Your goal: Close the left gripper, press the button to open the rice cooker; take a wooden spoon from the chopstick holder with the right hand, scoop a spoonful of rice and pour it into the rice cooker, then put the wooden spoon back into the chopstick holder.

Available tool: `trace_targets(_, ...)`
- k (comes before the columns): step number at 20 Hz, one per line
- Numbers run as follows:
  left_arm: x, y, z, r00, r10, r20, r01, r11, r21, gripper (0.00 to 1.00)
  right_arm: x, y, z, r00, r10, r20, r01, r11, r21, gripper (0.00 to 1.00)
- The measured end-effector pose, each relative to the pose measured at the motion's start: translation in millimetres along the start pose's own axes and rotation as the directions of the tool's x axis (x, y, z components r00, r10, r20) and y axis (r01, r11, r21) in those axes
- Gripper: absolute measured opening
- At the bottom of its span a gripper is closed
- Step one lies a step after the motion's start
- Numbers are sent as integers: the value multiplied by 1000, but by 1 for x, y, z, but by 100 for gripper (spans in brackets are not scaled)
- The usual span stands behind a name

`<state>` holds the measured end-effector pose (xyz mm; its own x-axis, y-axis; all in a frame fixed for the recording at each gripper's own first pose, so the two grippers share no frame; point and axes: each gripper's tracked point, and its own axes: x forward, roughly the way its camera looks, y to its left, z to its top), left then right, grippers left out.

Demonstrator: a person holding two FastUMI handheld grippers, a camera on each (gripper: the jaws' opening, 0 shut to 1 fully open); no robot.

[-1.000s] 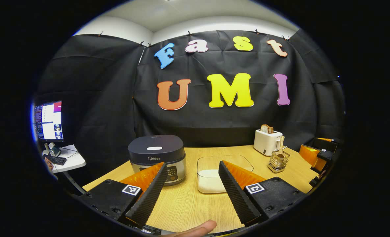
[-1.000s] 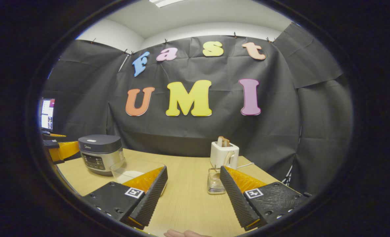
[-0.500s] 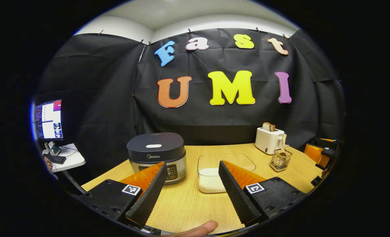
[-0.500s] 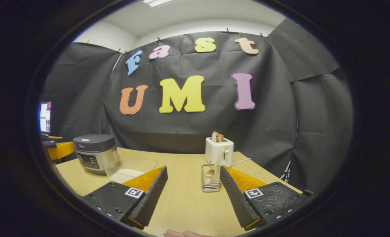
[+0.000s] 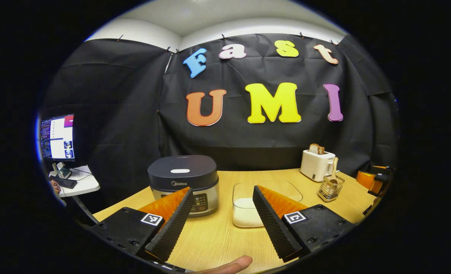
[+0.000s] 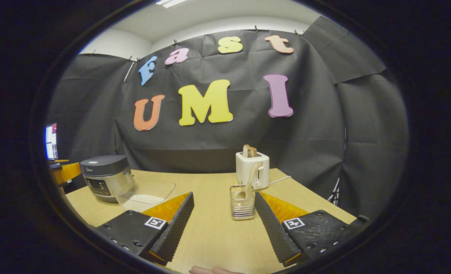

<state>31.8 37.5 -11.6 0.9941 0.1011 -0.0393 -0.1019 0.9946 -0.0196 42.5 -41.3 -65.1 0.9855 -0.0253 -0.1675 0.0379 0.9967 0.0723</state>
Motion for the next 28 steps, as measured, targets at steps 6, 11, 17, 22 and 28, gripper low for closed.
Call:
trace_targets(6,40,35,4,998,25,-56,-26,999,-24,70,5,1,-3,1000,14,6,-14,1000,-1,95)
trace_targets(11,79,56,17,991,25,-128,-33,997,-63,29,6,-3,-8,1000,9,2,-9,1000,-21,95)
trace_targets(17,124,67,11,952,-24,-305,-16,992,-128,3,2,-12,-4,1000,-3,17,4,999,-37,95)
trace_targets(22,144,86,-18,909,6,-417,-59,992,-114,3,-4,-14,5,999,-6,52,9,999,-51,95)
trace_targets(28,149,89,-25,893,14,-450,-58,995,-84,3,-10,-3,9,997,18,69,-11,996,-94,95)
